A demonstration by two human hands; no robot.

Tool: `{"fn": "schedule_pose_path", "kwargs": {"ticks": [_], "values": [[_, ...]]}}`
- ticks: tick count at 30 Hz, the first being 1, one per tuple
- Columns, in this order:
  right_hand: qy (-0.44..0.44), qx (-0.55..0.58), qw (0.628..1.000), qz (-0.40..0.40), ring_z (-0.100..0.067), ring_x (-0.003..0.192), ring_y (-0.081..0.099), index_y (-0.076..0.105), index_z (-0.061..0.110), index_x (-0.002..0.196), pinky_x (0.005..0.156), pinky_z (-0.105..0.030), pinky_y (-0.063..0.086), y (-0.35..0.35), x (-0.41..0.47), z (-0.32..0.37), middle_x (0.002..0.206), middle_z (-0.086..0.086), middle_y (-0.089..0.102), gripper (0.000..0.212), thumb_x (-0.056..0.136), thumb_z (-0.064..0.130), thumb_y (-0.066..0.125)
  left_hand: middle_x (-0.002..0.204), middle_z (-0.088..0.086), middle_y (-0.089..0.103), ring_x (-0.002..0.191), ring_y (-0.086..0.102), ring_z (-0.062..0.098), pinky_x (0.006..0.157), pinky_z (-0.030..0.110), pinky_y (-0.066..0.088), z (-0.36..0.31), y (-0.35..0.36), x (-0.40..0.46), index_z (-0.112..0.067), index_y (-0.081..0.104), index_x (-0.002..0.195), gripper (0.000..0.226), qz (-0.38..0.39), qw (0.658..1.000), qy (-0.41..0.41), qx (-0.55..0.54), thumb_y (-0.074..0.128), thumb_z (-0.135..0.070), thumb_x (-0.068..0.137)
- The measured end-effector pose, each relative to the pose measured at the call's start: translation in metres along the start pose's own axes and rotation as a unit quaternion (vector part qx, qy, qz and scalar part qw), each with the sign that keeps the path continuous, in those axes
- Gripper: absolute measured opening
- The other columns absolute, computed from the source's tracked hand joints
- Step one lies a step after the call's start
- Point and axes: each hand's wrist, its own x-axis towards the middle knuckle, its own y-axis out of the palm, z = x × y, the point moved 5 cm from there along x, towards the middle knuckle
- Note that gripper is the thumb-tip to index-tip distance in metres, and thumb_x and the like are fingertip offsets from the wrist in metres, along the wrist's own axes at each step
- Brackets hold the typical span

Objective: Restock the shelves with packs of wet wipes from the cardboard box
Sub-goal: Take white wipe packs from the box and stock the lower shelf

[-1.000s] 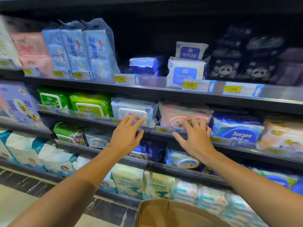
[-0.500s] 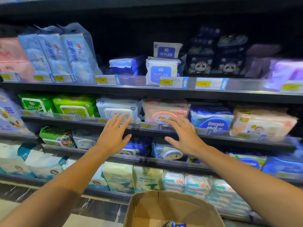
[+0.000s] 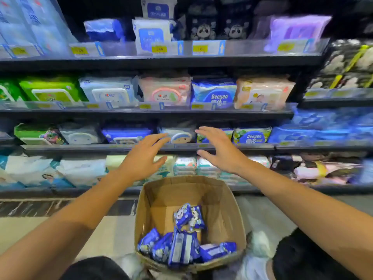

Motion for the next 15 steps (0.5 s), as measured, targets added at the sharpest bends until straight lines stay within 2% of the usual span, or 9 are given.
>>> {"fn": "schedule_pose_path", "kwargs": {"ticks": [4,9,13,15], "values": [[0.031,0.022,0.999,0.038,-0.025,0.141,0.036,0.042,0.02,0.148,0.118,-0.043,0.03,0.031,-0.06,-0.021,0.151,-0.006,0.044,0.061,0.094,0.042,0.06,0.15,0.008,0.046,0.138,0.042,0.028,0.113,0.04,0.034,-0.021,0.047,-0.031,-0.015,0.046,0.146,0.059,0.061,0.998,-0.011,-0.03,0.059,-0.033,0.091],[0.089,0.042,0.986,0.131,-0.022,0.145,0.031,0.034,0.03,0.151,0.118,-0.048,0.031,0.087,-0.114,-0.052,0.155,0.0,0.038,0.061,0.097,0.047,0.056,0.155,0.004,0.04,0.142,0.035,0.024,0.116,0.036,0.027,-0.028,0.102,-0.071,-0.018,0.041,0.15,0.06,0.156,0.985,-0.06,-0.04,0.061,-0.031,0.096],[0.14,0.066,0.973,0.172,-0.023,0.143,0.033,0.036,0.025,0.151,0.118,-0.043,0.03,0.122,-0.134,-0.065,0.154,-0.002,0.04,0.062,0.096,0.039,0.061,0.151,0.002,0.043,0.138,0.039,0.024,0.113,0.04,0.036,-0.023,0.142,-0.09,-0.021,0.04,0.15,0.06,0.223,0.967,-0.104,-0.062,0.062,-0.029,0.095],[0.161,0.074,0.964,0.195,-0.022,0.144,0.031,0.034,0.025,0.153,0.119,-0.044,0.029,0.14,-0.138,-0.073,0.155,-0.001,0.038,0.063,0.097,0.038,0.06,0.149,0.0,0.044,0.134,0.041,0.021,0.109,0.041,0.04,-0.021,0.163,-0.093,-0.022,0.04,0.149,0.058,0.253,0.957,-0.12,-0.069,0.06,-0.03,0.095]]}}
